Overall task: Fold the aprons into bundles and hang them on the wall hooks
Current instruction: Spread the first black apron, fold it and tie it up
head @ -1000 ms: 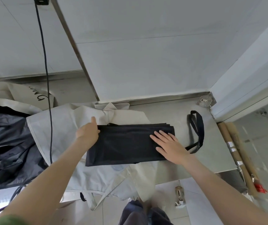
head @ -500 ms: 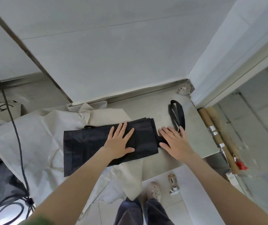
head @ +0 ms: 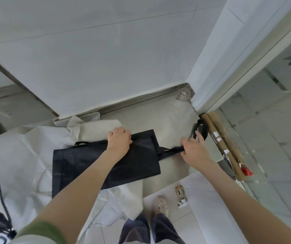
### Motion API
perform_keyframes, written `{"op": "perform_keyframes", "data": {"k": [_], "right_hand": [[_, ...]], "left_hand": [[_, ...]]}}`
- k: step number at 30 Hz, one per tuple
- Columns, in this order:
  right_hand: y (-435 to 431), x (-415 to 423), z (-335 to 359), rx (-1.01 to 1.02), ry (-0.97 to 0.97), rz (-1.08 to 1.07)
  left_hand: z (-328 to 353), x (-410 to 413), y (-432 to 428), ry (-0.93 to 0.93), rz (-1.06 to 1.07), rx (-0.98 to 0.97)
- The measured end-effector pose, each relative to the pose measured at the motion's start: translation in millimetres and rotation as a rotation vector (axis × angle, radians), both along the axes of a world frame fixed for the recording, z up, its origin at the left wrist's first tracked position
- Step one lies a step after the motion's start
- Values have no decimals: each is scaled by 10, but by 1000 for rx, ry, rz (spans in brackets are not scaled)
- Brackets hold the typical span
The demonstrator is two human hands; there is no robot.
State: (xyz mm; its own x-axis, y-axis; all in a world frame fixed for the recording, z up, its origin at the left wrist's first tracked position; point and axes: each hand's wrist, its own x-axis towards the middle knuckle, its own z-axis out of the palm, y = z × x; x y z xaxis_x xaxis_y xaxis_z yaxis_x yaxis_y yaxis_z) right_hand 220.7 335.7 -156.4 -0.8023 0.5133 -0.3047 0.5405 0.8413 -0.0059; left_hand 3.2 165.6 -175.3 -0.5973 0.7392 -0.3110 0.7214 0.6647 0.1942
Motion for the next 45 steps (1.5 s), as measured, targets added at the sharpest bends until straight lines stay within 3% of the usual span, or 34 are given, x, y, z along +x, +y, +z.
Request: {"op": "perform_keyframes", "data": {"k": [3, 8, 10, 13, 17, 20, 22, 23, 25, 26, 30, 32, 34, 36, 38, 41, 43, 45], "right_hand": [[75, 48, 119, 60, -58, -88], [304, 207, 270, 154, 28, -343], [349, 186, 354, 16, 77, -468], [280, 26, 506, -356, 161, -624], [-44, -315, 705, -609, 206, -611], [-355, -548, 765, -839, 243, -588], [-545, -662, 748, -972, 209, -486], [-630, -710, 731, -1011, 147, -406], [-784, -793, 676, -1096, 16, -297], [-862, -832, 641, -1166, -19, -289], [-975, -866, 459, -1505, 140, -406], [-968, -867, 380, -1512, 225, -425], [-942, -859, 300, -1376, 264, -410], [-924, -843, 218, -1105, 305, -375], [-878, -822, 128, -819, 377, -373], [-800, -790, -11, -437, 367, -422], [-766, -773, -63, -340, 279, -533], [-749, -752, -94, -368, 262, -655]], "left_hand": [[-34, 4, 5, 61, -10, -36], [-18, 32, 39, 156, 41, -62], [15, 50, 68, 180, 53, -63], [57, 88, 144, 166, 90, -20], [36, 158, 172, 145, 95, 97], [40, 242, 97, 92, 70, 332], [113, 272, 38, -169, 158, 495], [218, 279, 22, -439, 302, 507], [359, 238, -44, -974, 608, 415], [375, 188, -117, -1117, 667, 347], [360, 29, -360, -1335, 582, 133], [386, 2, -442, -1378, 492, 41], [374, -4, -501, -1322, 375, -3], [318, -9, -559, -1137, 327, 30], [295, -23, -605, -804, 265, 29], [283, 15, -637, -119, 55, -23], [257, 75, -645, 127, -69, 11], [213, 120, -664, 190, -173, 34]]}}
